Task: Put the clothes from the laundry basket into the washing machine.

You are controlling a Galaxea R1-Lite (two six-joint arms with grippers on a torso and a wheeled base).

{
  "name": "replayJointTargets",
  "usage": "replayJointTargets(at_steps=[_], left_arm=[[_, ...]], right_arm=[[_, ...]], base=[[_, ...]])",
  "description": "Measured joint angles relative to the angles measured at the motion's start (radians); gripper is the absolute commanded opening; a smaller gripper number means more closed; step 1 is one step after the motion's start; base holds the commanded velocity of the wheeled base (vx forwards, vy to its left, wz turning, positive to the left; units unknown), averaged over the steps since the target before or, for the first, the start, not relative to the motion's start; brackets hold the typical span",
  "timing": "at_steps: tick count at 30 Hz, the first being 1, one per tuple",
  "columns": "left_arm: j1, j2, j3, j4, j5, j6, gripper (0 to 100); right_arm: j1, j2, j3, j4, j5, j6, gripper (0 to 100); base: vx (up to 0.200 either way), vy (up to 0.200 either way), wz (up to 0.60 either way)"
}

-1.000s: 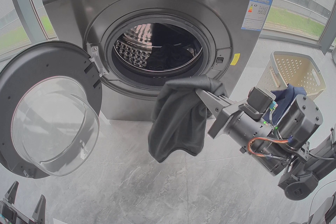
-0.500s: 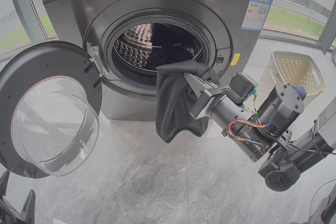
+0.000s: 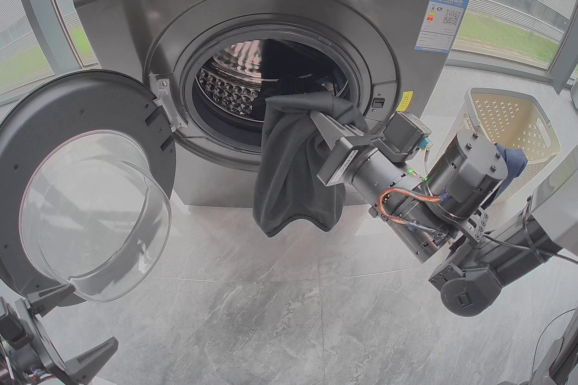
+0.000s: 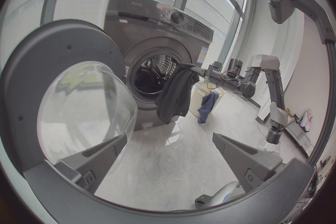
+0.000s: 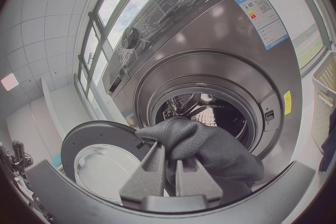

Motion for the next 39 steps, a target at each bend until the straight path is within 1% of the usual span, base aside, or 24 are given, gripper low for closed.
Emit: replayJointTargets(at_steps=[6,7,10,12,15,18,23,27,31,34,39], left_arm=[[-0.109,0.275,-0.018,-0.204,-0.008,-0.004,100],[-0.136,0.341,-0.023,-0.257,-0.007,-0.004,100],[-0.184,0.474,-0.032,-0.368,-0.003,-0.006,100],[-0.216,0.578,-0.04,-0.469,-0.001,-0.007,100],[-0.252,0.728,-0.05,-0.613,0.003,-0.009,100],[-0.279,0.874,-0.065,-0.734,0.015,-0.011,100],[-0.31,1.082,-0.107,-0.893,0.043,-0.017,100],[-0.327,1.202,-0.155,-0.949,0.06,-0.023,100],[-0.334,1.269,-0.197,-0.951,0.064,-0.038,100],[-0.335,1.311,-0.235,-0.948,0.066,-0.056,100],[-0.335,1.374,-0.291,-0.951,0.069,-0.077,100]], right_arm=[[-0.017,0.029,-0.049,0.01,-0.006,0.0,0],[-0.019,0.035,-0.059,0.013,-0.006,0.0,0],[-0.023,0.044,-0.075,0.017,-0.007,0.0,0],[-0.026,0.05,-0.086,0.02,-0.008,0.0,0],[-0.028,0.056,-0.099,0.023,-0.009,0.0,0],[-0.028,0.059,-0.11,0.027,-0.009,0.0,0],[-0.026,0.062,-0.13,0.032,-0.007,0.0,0],[-0.024,0.063,-0.161,0.037,-0.006,0.001,0],[-0.022,0.064,-0.173,0.043,-0.006,0.002,0],[-0.018,0.064,-0.174,0.042,-0.006,0.002,0],[-0.017,0.066,-0.158,0.038,-0.006,0.002,0]], base=[[0.0,0.0,0.0],[0.0,0.0,0.0],[0.0,0.0,0.0],[0.0,0.0,0.0],[0.0,0.0,0.0],[0.0,0.0,0.0],[0.0,0.0,0.0],[0.0,0.0,0.0],[0.0,0.0,0.0],[0.0,0.0,0.0],[0.0,0.0,0.0]])
